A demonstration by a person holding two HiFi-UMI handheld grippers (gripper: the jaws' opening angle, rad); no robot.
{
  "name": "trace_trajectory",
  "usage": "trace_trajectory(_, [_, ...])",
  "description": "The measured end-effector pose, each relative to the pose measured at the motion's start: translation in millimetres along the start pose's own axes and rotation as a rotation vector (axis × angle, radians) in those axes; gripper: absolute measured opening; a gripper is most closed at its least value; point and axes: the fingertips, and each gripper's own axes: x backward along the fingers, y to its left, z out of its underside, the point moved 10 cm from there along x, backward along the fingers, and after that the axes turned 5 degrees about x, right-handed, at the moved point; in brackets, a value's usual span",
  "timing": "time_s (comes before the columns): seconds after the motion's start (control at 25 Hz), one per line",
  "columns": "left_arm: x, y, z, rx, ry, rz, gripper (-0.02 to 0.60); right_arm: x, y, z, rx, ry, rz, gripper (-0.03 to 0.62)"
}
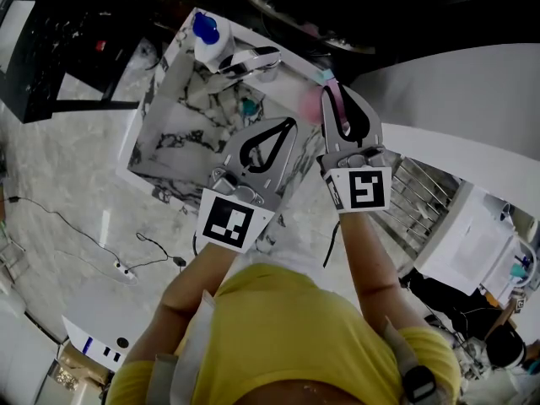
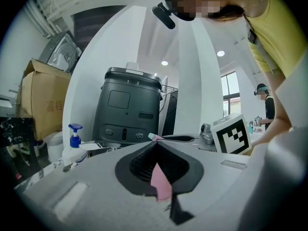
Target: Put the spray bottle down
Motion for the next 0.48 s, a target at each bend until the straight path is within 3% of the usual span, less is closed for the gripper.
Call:
trace_trajectory(0.24, [4.1, -2.1, -0.6, 0.002, -0.005, 0.000, 0.006, -1.9, 1.7, -0.9, 0.005, 0.024, -0.018, 0.073])
trace_trajectory(0.48, [10.2, -4.0, -2.3, -0.001, -0.010, -0.001, 0.006, -2.7, 4.0, 0.9, -0.007, 0.059, -0.031, 0.159])
